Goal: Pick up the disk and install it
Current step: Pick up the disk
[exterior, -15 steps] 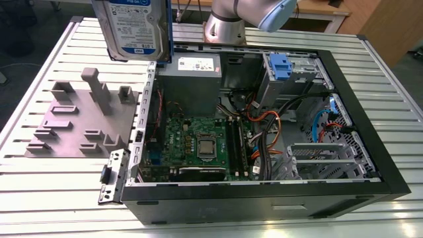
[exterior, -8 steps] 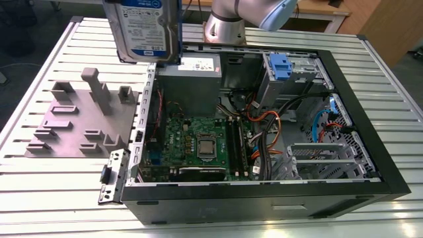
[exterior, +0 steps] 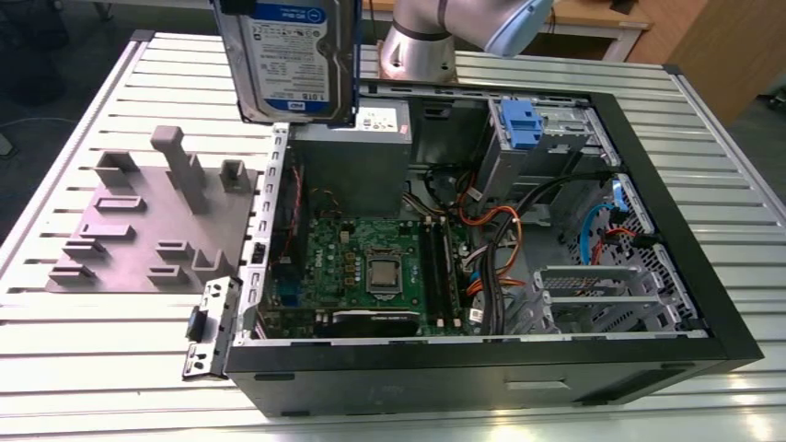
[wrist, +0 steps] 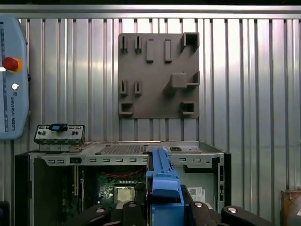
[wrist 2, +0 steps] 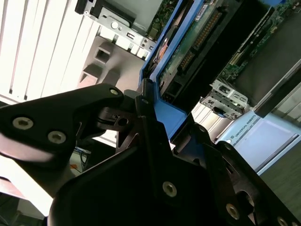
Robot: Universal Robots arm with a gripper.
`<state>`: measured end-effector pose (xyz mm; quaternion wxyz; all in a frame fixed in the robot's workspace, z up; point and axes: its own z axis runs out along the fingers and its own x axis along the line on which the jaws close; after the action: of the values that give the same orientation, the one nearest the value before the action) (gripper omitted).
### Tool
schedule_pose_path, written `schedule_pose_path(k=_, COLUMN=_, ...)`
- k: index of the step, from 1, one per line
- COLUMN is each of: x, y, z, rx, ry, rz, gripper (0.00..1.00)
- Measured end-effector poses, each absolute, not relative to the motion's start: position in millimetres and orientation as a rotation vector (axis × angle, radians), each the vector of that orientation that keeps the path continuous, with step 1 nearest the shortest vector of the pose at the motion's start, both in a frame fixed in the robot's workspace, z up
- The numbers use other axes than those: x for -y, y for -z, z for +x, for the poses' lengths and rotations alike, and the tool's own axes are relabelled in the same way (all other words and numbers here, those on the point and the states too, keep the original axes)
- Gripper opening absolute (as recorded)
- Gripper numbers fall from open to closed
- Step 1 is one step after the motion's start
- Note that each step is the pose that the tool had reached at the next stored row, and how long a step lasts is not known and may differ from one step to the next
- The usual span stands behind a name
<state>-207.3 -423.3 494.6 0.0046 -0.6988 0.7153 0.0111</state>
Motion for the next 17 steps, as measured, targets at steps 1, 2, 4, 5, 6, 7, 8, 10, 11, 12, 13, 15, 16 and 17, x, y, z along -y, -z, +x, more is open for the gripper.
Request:
schedule_pose_path(k=1, x=424.9, y=-494.4, z=-205.7, rx=-2.241, ry=-0.035, rz=-2.189, gripper=0.36)
schedule_pose_path(k=2, x=425.9, y=-494.1, z=-204.0, rx=-2.240, ry=-0.035, rz=-2.189, gripper=0.36)
schedule_pose_path(k=4, x=426.8, y=-493.9, z=-200.5, rx=-2.241, ry=-0.035, rz=-2.189, gripper=0.36)
schedule_pose_path(k=5, x=427.0, y=-493.8, z=-198.2, rx=-2.241, ry=-0.035, rz=-2.189, gripper=0.36)
schedule_pose_path(k=6, x=427.0, y=-493.8, z=-195.7, rx=-2.241, ry=-0.035, rz=-2.189, gripper=0.36)
schedule_pose_path(k=7, x=427.0, y=-493.7, z=-193.0, rx=-2.241, ry=-0.035, rz=-2.189, gripper=0.36)
schedule_pose_path(k=8, x=427.0, y=-493.7, z=-189.9, rx=-2.241, ry=-0.035, rz=-2.189, gripper=0.36)
schedule_pose_path(k=10, x=426.9, y=-493.5, z=-182.9, rx=-2.241, ry=-0.035, rz=-2.189, gripper=0.36)
schedule_pose_path(k=11, x=427.0, y=-493.4, z=-179.1, rx=-2.241, ry=-0.035, rz=-2.189, gripper=0.36)
schedule_pose_path(k=12, x=427.0, y=-493.3, z=-174.9, rx=-2.240, ry=-0.035, rz=-2.189, gripper=0.36)
schedule_pose_path(k=13, x=426.9, y=-493.3, z=-171.1, rx=-2.241, ry=-0.035, rz=-2.189, gripper=0.36)
schedule_pose_path(k=15, x=426.9, y=-493.1, z=-163.0, rx=-2.241, ry=-0.035, rz=-2.189, gripper=0.36)
schedule_pose_path(k=16, x=427.0, y=-493.0, z=-159.5, rx=-2.241, ry=-0.035, rz=-2.189, gripper=0.36)
schedule_pose_path(k=17, x=427.0, y=-492.9, z=-156.2, rx=-2.241, ry=-0.035, rz=-2.189, gripper=0.36)
